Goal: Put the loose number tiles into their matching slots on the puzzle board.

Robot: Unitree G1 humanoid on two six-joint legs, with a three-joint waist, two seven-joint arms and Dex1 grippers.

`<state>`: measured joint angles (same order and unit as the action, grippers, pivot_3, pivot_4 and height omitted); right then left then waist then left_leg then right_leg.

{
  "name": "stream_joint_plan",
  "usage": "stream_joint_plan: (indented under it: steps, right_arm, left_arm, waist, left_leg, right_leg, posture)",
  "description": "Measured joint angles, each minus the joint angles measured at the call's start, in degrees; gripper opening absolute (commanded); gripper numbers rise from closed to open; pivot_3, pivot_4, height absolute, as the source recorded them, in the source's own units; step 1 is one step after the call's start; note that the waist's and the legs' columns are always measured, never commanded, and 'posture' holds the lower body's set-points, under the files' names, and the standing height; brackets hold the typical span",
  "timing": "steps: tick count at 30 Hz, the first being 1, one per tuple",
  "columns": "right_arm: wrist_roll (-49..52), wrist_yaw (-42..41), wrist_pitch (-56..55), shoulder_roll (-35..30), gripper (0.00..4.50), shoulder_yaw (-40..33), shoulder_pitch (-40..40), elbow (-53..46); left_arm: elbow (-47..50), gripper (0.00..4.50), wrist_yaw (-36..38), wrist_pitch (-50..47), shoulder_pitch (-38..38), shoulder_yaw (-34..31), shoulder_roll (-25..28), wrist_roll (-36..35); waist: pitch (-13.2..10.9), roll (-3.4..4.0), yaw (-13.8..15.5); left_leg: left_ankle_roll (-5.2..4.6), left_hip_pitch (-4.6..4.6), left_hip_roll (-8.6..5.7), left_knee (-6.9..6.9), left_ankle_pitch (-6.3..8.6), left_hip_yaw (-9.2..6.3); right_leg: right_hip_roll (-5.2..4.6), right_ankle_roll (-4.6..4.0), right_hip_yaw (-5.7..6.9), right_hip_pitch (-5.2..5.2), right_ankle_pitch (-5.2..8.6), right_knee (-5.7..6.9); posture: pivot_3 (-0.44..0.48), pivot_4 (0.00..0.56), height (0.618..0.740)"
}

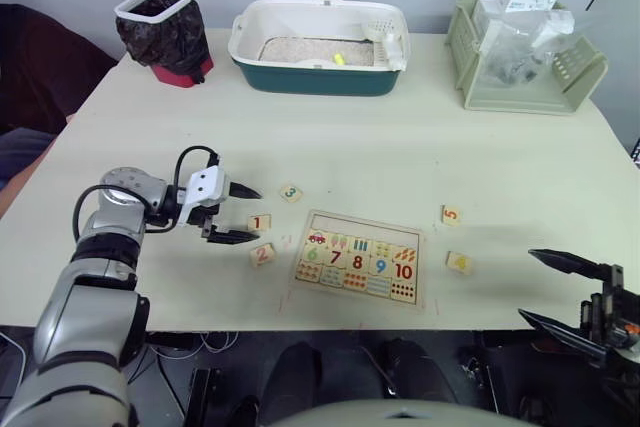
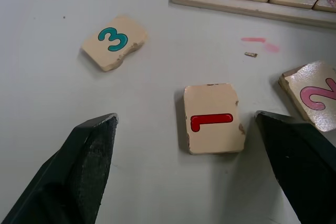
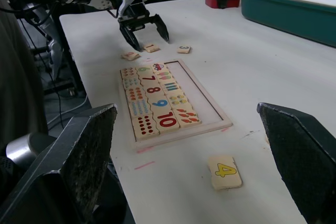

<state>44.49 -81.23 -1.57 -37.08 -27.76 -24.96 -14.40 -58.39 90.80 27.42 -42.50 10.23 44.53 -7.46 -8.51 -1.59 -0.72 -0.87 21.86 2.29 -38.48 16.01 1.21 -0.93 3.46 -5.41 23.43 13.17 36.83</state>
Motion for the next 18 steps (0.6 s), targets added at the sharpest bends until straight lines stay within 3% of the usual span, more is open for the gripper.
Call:
stream_joint_plan:
  steps: [7, 18]
  right_arm:
    - [-0.24, -0.6, 0.12, 0.0, 4.5, 0.03, 1.01, 0.24]
    - [-1.31, -0.64, 0.24, 0.0, 4.5, 0.98, 2.46, 0.7]
  left_arm:
    - [0.16, 0.92, 0.05, 0.85, 0.23, 2.72, 0.46, -1.65]
    - [5.22, 0.9, 0.04, -0.63, 0.73, 8.32, 4.11, -5.73]
  waist:
    - [0.02, 0.03, 0.12]
    - [0.0, 0.01, -0.04]
  left_leg:
    - [-0.01, -0.07, 0.0, -0.08, -0.01, -0.01]
    - [-0.01, 0.01, 0.01, -0.08, 0.0, -0.02]
  right_leg:
    - [0.0, -0.06, 0.0, -0.04, 0.04, 0.07]
    - [0.01, -0.19, 0.0, -0.01, 0.1, 0.07]
  posture:
    - [0.0, 0.15, 0.74]
    - [0.0, 0.15, 0.74]
